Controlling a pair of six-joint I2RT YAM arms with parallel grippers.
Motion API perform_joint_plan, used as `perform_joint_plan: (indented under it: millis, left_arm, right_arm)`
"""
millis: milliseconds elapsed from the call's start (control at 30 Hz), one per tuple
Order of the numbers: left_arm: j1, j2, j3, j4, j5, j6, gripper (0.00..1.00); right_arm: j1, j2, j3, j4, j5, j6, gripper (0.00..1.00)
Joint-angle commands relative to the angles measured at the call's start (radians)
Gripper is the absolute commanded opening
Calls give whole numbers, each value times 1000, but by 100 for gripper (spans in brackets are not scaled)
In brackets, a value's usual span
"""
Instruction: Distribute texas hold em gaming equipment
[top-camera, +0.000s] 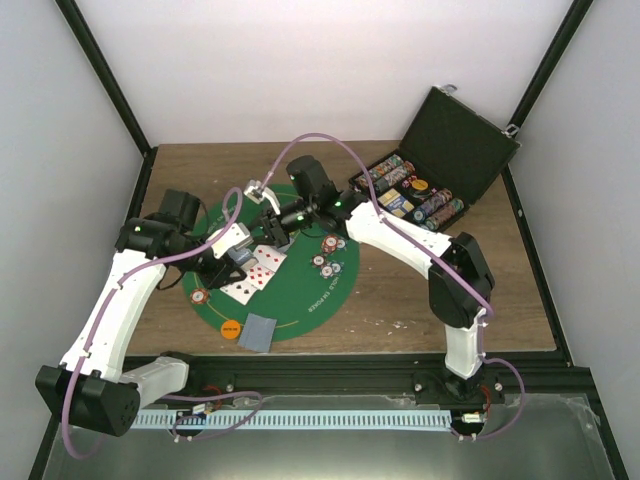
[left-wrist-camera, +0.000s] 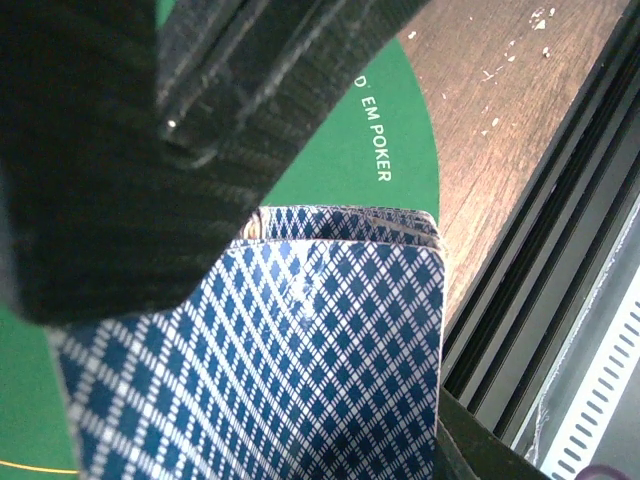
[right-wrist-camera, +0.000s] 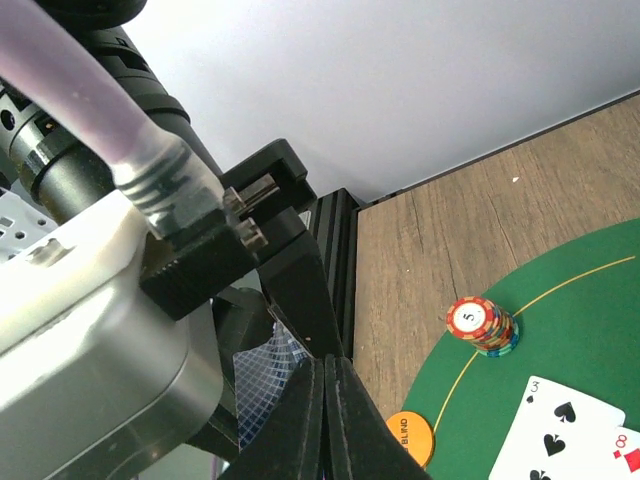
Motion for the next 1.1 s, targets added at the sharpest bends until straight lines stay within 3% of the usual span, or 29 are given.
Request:
perform_joint_plan:
  millis: [0, 100, 200, 333, 633, 700, 833, 1067]
  left_arm:
    - [-6, -21, -3, -6, 14, 3, 32]
    - [-5, -24, -6, -5, 13, 2, 32]
    - [-5, -24, -6, -3, 15, 2, 32]
    - [-5, -20, -3, -2, 20, 2, 33]
    - [-6, -20, -2, -5, 20, 2, 32]
    - [-6, -19, -1, -2, 22, 1, 32]
    - [-6, -16, 0, -2, 21, -1, 32]
    - [-5, -25, -8, -6, 18, 5, 32]
  right_arm:
    - [-18, -42, -4, -21, -12, -29, 1]
    - [-33, -54, -15, -11, -31, -28, 2]
    - [-37, -49, -19, 0, -83, -33, 22]
    - [-21, -26, -26, 49, -108, -4, 26]
    - [13, 32, 20, 54, -101, -8, 26]
    - [14, 38, 27, 56, -106, -6, 23]
    - [14, 35, 28, 61, -97, -9, 7]
    - [2, -11, -1, 37, -6, -35, 6]
